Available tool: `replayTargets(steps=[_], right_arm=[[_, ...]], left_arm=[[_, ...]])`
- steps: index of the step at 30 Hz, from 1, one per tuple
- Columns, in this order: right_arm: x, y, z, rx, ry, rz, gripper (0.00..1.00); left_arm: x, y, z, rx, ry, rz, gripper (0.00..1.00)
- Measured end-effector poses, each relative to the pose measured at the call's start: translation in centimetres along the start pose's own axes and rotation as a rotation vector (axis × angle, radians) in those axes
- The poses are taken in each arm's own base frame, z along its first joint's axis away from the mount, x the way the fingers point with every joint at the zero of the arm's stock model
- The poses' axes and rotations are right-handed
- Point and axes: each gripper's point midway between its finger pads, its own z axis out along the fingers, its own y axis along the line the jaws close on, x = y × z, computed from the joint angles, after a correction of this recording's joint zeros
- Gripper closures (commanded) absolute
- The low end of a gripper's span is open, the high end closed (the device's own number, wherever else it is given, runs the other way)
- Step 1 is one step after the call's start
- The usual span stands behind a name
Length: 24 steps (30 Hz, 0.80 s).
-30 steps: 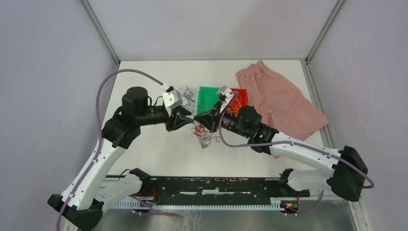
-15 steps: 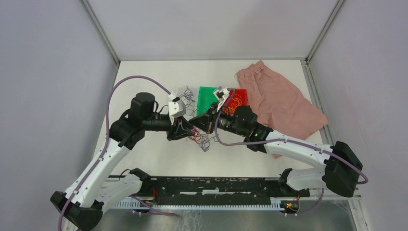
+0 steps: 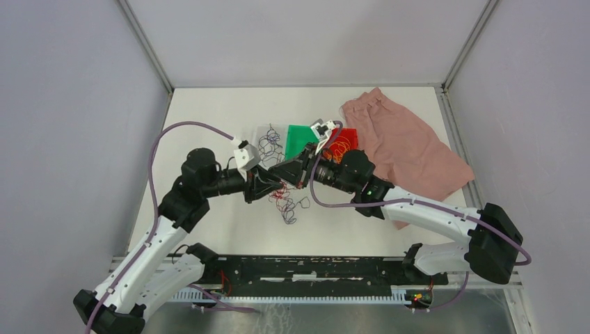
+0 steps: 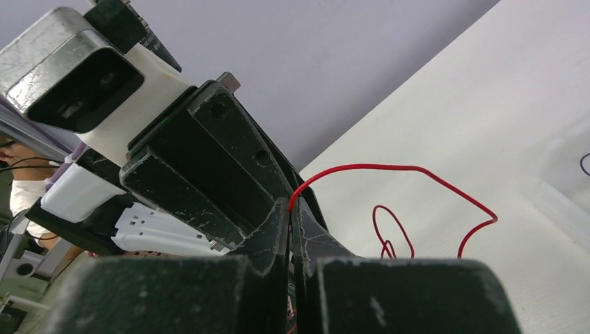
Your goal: Untangle the cables
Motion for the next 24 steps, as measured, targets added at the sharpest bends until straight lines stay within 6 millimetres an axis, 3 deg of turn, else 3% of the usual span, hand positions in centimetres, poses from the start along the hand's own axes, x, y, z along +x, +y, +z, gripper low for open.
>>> replayTargets(steps=[10,14,16,24], right_arm=[[-1.6,1.5,0.3,-0.047,-0.039,0.016,0.95],[-1.6,1.7,0.3,-0.05,-0.039,0.017,0.95],[-1.5,1.9,0.0,-0.046,-0.029,0.015,0.95],[-1.0,2.3,-1.1,-0.033,0.011,-0.015,0.95]], left_arm=[[-1.8,1.1,0.4,-0.057,-0.074,-0.035,0.85],[-1.9,1.0,0.3,-0.062,-0.08,-0.036,0.65],[-2.0,0.6,0.1,-0.045,-0.081,-0.033,0.61],[-0.6,-2.5,-0.9,0.094,-0.015,-0.001,0.6]])
